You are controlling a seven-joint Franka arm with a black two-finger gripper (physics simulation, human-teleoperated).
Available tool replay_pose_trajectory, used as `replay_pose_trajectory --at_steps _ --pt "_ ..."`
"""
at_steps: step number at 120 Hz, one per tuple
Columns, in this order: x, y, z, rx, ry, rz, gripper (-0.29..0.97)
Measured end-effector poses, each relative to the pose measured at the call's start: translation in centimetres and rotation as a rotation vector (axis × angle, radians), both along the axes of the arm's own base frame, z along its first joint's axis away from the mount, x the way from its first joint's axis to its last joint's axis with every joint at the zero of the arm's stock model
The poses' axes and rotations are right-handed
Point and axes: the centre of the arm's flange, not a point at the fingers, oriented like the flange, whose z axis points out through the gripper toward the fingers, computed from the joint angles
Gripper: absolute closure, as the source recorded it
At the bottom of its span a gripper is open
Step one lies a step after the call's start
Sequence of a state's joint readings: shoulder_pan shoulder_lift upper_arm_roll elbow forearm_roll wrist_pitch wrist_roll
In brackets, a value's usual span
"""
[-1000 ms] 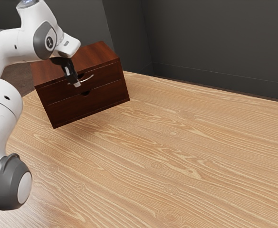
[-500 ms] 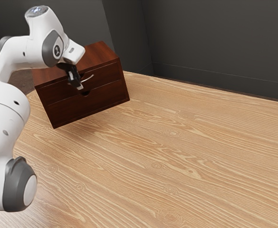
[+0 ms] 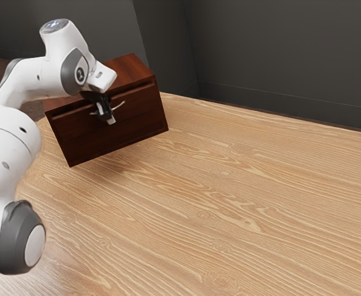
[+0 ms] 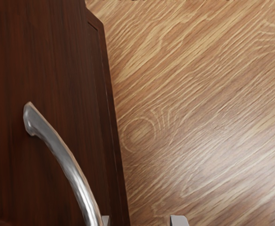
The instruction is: Pull the drawer handle with one arm to open the drawer
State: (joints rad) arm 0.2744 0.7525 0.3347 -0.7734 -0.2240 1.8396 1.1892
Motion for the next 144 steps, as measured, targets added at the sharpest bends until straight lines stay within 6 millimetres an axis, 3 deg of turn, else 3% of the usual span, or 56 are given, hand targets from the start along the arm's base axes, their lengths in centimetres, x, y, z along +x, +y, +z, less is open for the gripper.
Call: replay_pose_trajectory --at_steps 7,20,48,69,78,95,103,119,144 --pt "-0.3 -0.7 0.1 -0.011 0.011 -0.005 0.64" --pt "-1.1 -3.0 0.7 -0.018 0.035 -0.029 0.78" --pt "-2.2 -6.8 0.5 -0.019 0.081 -0.073 0.84" --pt "-3.6 -9.4 1.3 -0.014 0.115 -0.092 0.72" --pt "-4.3 -10.8 1.6 -0.001 0.138 -0.094 0.73" --pt "-5.2 -12.1 1.6 0.007 0.157 -0.072 0.76" --pt "-6.0 -11.9 1.9 0.003 0.157 -0.048 0.64" --pt "-7.1 -12.8 2.3 -0.011 0.156 -0.024 0.65" --pt "-7.3 -13.3 2.3 -0.018 0.153 0.015 0.65"
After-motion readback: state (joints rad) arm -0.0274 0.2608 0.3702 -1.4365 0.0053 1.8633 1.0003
